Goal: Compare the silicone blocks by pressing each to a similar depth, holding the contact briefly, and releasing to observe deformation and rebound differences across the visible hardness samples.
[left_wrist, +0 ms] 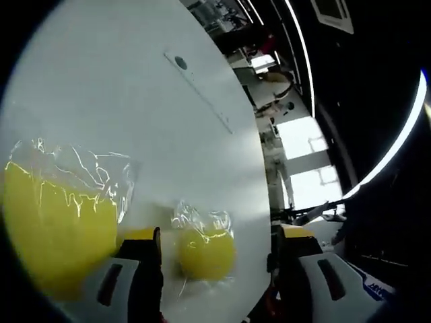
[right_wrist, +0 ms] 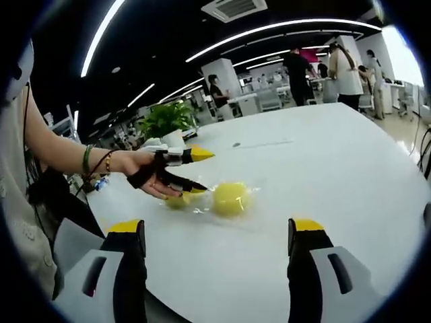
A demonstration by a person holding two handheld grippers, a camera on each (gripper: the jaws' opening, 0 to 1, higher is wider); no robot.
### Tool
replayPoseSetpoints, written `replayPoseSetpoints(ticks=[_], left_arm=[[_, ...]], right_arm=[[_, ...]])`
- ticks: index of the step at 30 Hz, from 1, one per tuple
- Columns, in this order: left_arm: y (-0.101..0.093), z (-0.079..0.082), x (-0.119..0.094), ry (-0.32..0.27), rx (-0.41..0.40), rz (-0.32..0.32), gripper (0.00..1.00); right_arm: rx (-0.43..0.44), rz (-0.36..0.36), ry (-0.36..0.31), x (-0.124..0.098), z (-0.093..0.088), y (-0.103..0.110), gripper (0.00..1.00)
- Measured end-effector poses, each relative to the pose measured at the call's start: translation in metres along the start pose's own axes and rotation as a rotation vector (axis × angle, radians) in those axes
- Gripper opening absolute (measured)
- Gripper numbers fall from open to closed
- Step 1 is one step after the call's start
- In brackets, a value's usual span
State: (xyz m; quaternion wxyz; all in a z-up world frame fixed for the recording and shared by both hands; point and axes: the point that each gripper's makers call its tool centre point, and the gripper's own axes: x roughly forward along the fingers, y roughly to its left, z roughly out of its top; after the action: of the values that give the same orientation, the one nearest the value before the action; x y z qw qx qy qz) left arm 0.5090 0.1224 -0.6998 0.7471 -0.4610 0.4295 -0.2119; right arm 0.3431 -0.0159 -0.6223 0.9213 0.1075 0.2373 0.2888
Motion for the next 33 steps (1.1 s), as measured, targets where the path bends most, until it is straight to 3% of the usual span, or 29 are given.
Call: replayPoseSetpoints(ticks=[2, 7, 11, 13, 15, 22, 24, 30, 33], left_arm=[[-0.003, 0.003, 0.006, -0.003, 0.014, -0.017, 0.61], [-0.003, 0.005, 0.018, -0.032, -0.011, -0.023, 0.62], [0.002, 0.0, 0.023, -0.003, 0.037, 0.027, 0.59], [0.008, -0.007, 0.024, 0.035, 0.085, 0.071, 0.54], [0.013, -0.007, 0.024, 0.034, 0.121, 0.113, 0.45], [0.028, -0.006, 0.024, 0.021, 0.08, 0.169, 0.2], [0.029, -0.005, 0.024, -0.001, 0.024, 0.171, 0.18], [0.033, -0.002, 0.027, -0.023, 0.028, 0.17, 0.09], [0.026, 0.0, 0.03, -0.03, 0.081, 0.133, 0.0]], right_arm=[[0.002, -0.004, 0.005, 0.0, 0.0, -0.003, 0.81], [0.003, -0.001, 0.03, 0.001, -0.003, -0.006, 0.8], [0.01, -0.003, 0.03, 0.003, -0.002, -0.009, 0.8], [0.015, 0.0, 0.026, 0.005, 0.0, -0.008, 0.8], [0.015, 0.002, 0.023, 0.006, 0.001, -0.008, 0.79], [0.025, 0.005, 0.023, 0.007, -0.003, -0.008, 0.78], [0.029, 0.003, 0.026, 0.006, -0.006, -0.009, 0.78], [0.037, 0.0, 0.036, 0.004, -0.012, -0.011, 0.76], [0.039, 0.002, 0.041, 0.004, -0.014, -0.011, 0.75]])
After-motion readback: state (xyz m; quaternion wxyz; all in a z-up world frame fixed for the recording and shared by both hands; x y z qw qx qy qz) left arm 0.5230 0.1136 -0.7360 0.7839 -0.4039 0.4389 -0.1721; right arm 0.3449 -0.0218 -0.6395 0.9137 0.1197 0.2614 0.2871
